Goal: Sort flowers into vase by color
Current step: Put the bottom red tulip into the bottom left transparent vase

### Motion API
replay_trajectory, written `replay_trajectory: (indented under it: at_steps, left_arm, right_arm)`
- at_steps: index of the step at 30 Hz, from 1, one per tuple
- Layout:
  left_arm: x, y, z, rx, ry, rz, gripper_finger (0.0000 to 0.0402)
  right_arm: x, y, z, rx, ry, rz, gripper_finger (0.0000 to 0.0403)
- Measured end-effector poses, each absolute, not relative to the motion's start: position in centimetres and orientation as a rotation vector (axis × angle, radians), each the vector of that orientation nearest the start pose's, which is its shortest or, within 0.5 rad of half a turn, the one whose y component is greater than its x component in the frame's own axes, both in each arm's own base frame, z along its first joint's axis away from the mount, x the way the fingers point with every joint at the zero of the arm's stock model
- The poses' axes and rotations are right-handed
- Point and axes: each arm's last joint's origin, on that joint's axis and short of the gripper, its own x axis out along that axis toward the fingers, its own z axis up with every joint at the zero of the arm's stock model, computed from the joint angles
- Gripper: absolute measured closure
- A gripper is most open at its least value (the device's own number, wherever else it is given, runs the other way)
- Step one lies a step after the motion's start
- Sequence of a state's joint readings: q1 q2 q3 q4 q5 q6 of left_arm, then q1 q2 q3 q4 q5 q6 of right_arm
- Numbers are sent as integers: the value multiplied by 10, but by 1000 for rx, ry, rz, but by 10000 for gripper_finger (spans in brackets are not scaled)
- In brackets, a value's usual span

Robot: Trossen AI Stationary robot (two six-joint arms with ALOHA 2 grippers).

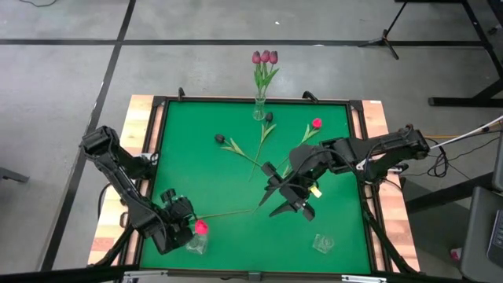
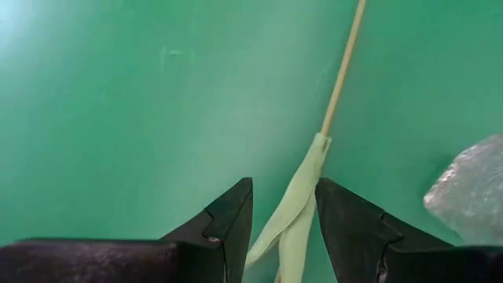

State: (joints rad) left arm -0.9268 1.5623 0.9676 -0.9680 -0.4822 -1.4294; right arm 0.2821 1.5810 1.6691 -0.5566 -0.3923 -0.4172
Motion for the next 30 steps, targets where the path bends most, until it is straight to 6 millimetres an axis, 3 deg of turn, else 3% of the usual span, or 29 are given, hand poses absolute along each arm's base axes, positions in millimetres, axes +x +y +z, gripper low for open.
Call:
replay_trajectory:
  at_steps: [5, 12, 24, 30]
  left_arm:
    - [158, -197, 187, -248, 1142, 493, 264]
    - [154, -192, 192, -324, 1085, 586, 264]
    - [161, -178, 196, -366, 1101, 671, 264]
    - [147, -174, 218, -428, 1074, 589, 271]
  right_arm:
    - [328, 107, 404, -364, 356, 754, 221]
    - [327, 106, 402, -361, 385, 758, 221]
    - [321, 107, 397, -304, 447, 844, 221]
    - [320, 102, 394, -335, 478, 811, 221]
